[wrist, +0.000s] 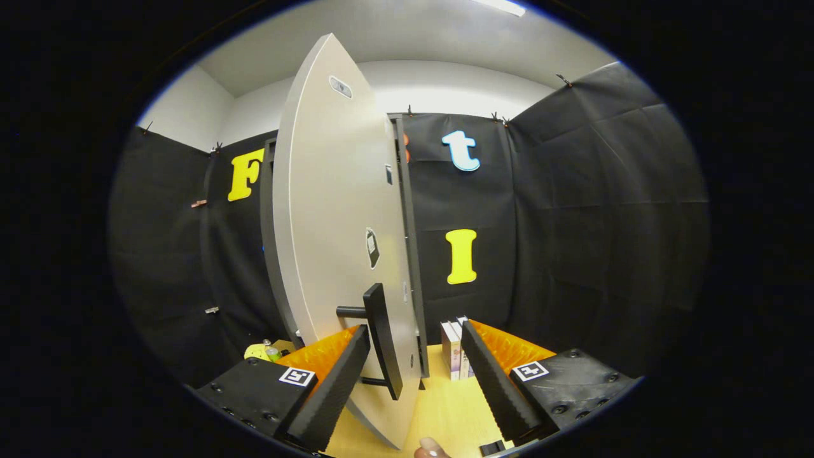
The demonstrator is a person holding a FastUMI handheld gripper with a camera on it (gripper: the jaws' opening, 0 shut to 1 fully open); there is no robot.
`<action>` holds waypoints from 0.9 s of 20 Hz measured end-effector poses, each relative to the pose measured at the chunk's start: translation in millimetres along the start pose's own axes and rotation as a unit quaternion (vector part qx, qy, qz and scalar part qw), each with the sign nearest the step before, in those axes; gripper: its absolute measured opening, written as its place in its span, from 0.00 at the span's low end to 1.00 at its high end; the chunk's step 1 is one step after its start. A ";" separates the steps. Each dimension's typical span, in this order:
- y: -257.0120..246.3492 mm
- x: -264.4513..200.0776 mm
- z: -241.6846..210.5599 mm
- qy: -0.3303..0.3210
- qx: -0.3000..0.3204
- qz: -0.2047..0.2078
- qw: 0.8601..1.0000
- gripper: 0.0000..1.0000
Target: Open the shoe cabinet door, grab the shoes and put them into the shoe cabinet, then close the shoe cabinet door.
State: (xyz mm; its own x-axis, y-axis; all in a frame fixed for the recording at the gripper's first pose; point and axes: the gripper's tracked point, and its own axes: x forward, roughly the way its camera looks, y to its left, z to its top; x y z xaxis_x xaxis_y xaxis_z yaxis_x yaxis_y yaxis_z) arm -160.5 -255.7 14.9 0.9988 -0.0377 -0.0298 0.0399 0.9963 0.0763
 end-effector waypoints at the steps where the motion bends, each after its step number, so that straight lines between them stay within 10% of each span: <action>1: 11.5 2.4 -1.1 -0.001 -0.003 0.002 1.000 0.97; 18: 167.5 91.5 -32.4 0.010 -0.002 0.059 0.998 1.00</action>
State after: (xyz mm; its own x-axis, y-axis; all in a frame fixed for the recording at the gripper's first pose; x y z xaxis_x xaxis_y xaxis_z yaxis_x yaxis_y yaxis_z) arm -63.4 -89.7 -7.3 0.9958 0.0822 -0.0415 -0.0789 0.9940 0.0758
